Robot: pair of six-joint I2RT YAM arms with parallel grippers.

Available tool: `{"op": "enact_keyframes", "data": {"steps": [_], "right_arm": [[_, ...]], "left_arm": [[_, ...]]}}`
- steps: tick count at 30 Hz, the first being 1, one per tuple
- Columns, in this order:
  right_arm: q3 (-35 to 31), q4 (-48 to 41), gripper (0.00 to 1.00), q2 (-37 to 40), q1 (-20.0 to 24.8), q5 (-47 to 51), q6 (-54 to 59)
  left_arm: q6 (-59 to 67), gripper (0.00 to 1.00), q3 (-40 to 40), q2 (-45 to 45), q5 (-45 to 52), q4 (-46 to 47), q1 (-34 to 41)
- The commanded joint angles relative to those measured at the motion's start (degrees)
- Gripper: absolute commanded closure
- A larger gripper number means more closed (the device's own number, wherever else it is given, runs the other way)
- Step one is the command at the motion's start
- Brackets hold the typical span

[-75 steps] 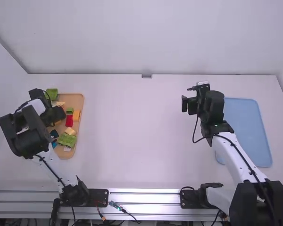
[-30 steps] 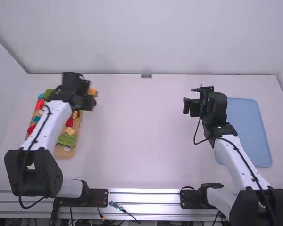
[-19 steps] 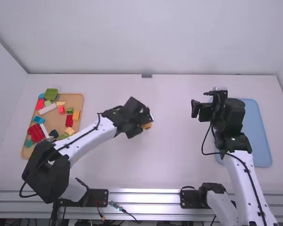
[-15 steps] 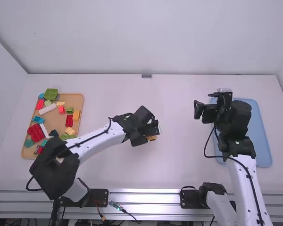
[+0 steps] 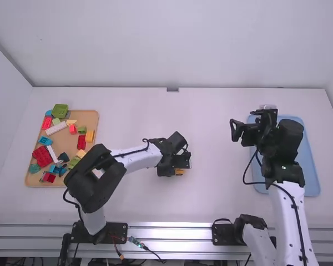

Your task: Assemble lego blocks to make yellow taxi

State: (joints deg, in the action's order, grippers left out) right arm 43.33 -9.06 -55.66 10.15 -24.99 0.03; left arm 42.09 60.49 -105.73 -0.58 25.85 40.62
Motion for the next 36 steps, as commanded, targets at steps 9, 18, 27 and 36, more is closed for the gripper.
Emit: {"op": "enact_keyframes", "data": {"steps": [9,18,27,36], "right_arm": [[2.1,1.2,0.01,-2.1,-1.3,-0.7,0.0],[2.1,1.3,0.01,-2.0,-1.1,-0.7,0.0],[2.1,1.5,0.01,-1.9,-1.1,-0.7,0.0],[2.1,2.7,0.01,-2.0,-2.6,-0.7,-0.1]], "left_arm": [[0.9,0.01,1.0,-0.8,1.2,0.3,-0.2],[-0.2,0.01,3.7,3.3,-0.3,4.4,-1.8],[-10.2,0.01,4.4,18.9,2.9,3.6,-15.3],[-47.4,0.01,4.4,23.9,2.5,7.0,-41.8]]}}
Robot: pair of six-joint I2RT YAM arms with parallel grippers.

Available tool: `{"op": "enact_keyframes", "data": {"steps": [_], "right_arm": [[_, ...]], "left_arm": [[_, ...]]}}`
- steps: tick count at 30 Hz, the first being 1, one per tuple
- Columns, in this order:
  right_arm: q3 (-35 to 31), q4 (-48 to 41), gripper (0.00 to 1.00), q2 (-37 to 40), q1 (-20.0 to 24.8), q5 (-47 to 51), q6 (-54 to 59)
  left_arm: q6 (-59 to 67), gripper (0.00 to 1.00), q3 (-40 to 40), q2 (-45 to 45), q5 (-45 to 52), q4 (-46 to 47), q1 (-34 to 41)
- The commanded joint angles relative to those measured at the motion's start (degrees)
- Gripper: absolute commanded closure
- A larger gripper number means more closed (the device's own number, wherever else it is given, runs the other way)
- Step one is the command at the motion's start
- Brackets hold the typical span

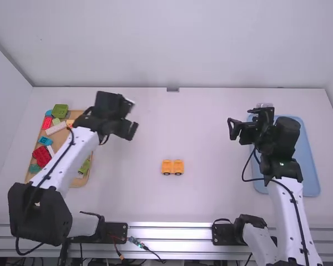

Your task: Assemble lego blocks to make yellow taxi

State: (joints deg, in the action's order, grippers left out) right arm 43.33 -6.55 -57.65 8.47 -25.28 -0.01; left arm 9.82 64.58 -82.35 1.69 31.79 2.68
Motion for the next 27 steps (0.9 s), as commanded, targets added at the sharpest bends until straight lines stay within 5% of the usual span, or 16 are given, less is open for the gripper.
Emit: {"op": "enact_keyframes", "data": {"steps": [1,11,27], "right_arm": [[2.1,0.3,0.0,0.0,-1.5,-0.4,0.4],[2.1,1.8,0.01,0.0,-5.8,-0.4,0.5],[2.1,2.7,0.01,0.0,-10.0,2.6,1.7]], "left_arm": [[-19.1,0.01,0.3,0.5,0.3,2.7,-7.7],[-33.9,0.01,-1.1,-2.6,5.2,6.7,-27.7],[-41.9,0.01,-5.3,-8.5,-1.1,4.9,-29.0]]}}
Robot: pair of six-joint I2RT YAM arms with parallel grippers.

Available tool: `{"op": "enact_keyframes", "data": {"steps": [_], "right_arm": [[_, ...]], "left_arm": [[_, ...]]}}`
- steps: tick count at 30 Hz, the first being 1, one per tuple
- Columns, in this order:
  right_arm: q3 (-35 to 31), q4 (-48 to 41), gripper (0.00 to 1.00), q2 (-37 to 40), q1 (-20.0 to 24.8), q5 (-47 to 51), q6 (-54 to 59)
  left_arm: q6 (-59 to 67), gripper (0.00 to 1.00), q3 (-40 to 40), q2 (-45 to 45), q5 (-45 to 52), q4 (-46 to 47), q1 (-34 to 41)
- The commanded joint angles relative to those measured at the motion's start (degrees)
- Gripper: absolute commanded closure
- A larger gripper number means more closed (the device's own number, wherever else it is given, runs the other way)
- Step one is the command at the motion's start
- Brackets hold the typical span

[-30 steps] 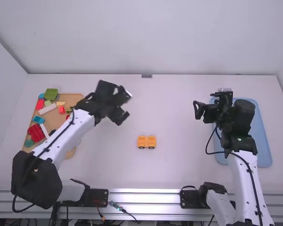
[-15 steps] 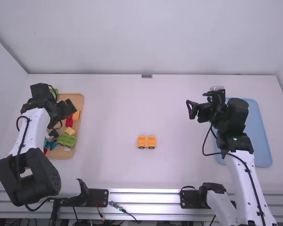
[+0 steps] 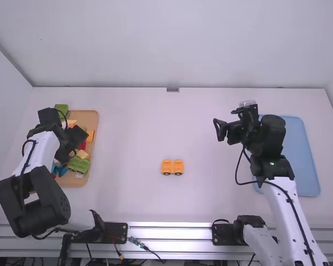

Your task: Assemble lego blocks to make yellow taxi

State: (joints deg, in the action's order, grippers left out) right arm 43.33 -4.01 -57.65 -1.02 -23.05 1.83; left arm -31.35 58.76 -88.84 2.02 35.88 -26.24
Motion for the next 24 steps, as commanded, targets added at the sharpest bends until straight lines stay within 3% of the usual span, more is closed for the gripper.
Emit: {"op": "enact_keyframes", "data": {"steps": [1,8,16,24], "right_arm": [[2.1,0.3,0.01,0.0,-0.7,0.3,-0.1],[2.1,0.6,0.01,0.0,-2.0,0.4,-0.1],[2.1,0.6,0.01,0.0,-1.9,0.4,-0.1],[2.1,0.5,0.01,0.0,-2.1,0.3,-0.1]], "left_arm": [[-0.5,0.01,1.3,-3.3,-1.5,1.4,0.1],[-0.4,0.01,6.3,-11.6,-1.4,2.9,0.4],[1.8,0.04,5.8,-11.8,5.0,-2.3,0.8],[1.0,0.02,3.7,-11.8,4.4,-4.8,1.5]]}}
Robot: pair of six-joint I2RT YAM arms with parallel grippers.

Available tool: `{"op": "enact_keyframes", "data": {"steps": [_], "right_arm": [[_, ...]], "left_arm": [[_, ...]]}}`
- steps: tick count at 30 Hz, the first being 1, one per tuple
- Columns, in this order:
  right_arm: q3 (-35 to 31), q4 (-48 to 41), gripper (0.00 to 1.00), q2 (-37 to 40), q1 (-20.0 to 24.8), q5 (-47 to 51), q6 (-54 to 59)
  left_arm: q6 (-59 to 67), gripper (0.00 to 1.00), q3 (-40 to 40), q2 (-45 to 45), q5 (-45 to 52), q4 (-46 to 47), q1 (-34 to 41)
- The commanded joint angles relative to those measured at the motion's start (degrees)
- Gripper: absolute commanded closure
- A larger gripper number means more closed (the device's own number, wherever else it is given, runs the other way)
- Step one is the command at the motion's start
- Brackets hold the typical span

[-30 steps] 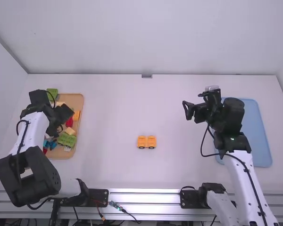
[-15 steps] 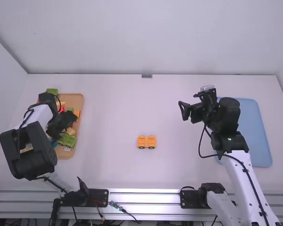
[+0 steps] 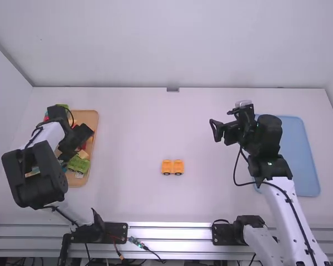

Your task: Assemble lego blocks to make yellow taxi

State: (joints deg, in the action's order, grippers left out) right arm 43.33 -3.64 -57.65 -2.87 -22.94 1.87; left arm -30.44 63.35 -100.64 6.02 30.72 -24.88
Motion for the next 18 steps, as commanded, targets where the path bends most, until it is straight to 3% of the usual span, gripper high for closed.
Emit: {"op": "enact_keyframes", "data": {"steps": [1,18], "right_arm": [[2.1,0.2,0.01,0.0,0.0,0.3,-0.1],[2.1,-0.2,0.01,0.0,0.3,0.2,-0.2]], "left_arm": [[0.3,0.02,-0.9,0.0,0.5,0.4,0.2],[-2.2,0.04,-3.0,0.0,-6.0,2.2,0.2]]}}
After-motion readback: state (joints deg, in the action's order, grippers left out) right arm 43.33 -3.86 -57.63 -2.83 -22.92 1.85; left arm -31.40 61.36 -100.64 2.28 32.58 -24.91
